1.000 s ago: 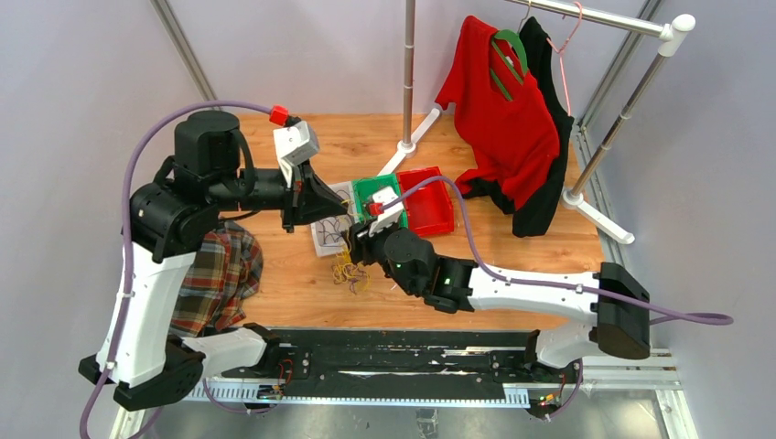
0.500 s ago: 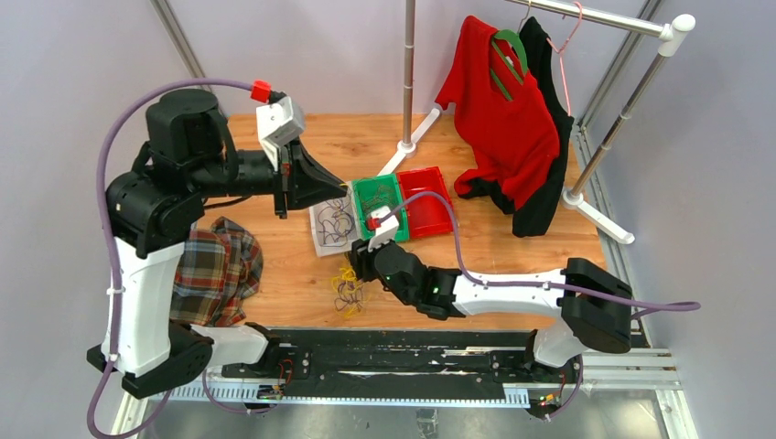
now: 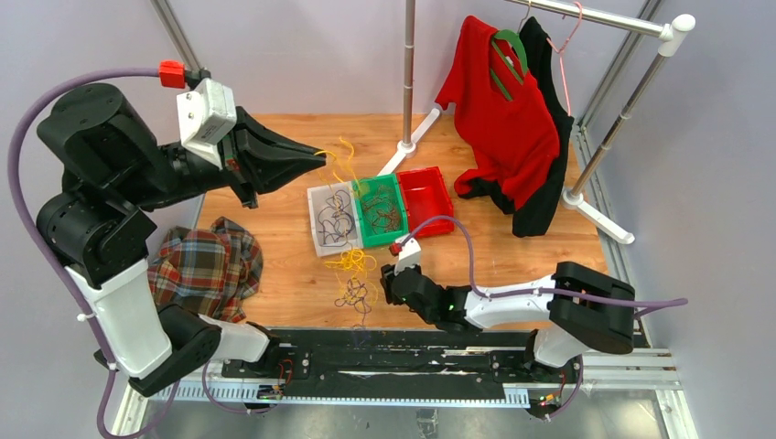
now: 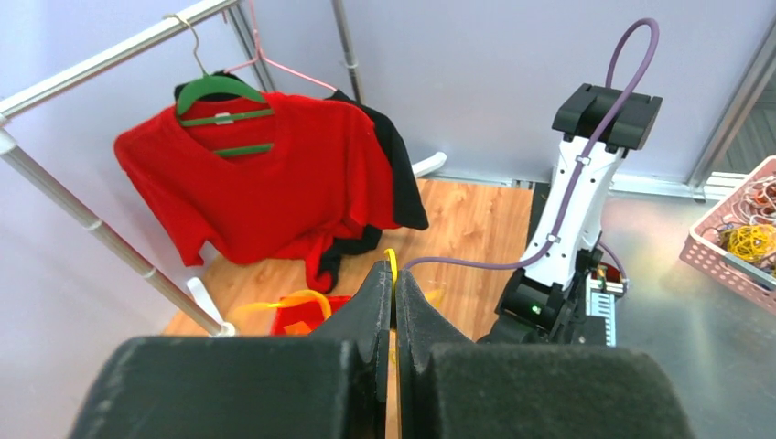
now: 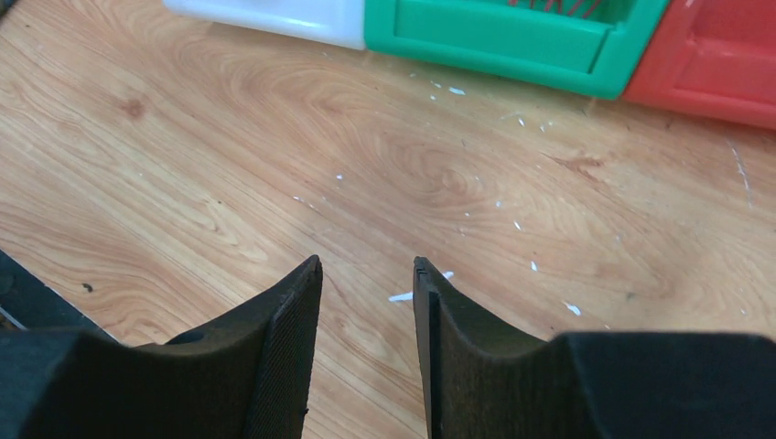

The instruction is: Untangle the cables

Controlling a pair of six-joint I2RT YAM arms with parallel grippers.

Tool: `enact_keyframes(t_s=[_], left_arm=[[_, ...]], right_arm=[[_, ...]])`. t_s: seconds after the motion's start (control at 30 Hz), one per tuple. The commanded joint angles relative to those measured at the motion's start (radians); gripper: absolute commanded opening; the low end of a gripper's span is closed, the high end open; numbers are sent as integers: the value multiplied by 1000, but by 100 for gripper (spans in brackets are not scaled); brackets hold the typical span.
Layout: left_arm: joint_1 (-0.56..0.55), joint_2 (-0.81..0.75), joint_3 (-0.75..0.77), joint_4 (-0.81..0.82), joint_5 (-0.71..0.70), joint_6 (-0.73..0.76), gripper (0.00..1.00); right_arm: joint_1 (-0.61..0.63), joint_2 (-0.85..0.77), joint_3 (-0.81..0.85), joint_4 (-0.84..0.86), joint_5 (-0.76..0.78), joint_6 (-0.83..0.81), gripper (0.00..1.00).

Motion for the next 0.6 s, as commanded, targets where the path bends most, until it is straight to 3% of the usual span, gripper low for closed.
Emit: enact_keyframes(t_s=[0.0, 0.23, 0.4, 0.57], left_arm=[[-7, 13, 57, 22, -33, 20, 0], [-7, -22, 23, 31, -56, 53, 0], [-7, -83, -160, 29, -55, 82, 0], [-7, -122, -278, 29, -80, 127, 0]], right_arm=[[-14, -38, -38, 18, 57, 57, 41], [-25, -85, -93, 2, 66, 92, 40], [-24, -249, -17, -76, 48, -19, 51], [-18, -409, 120, -156, -92, -154, 57]])
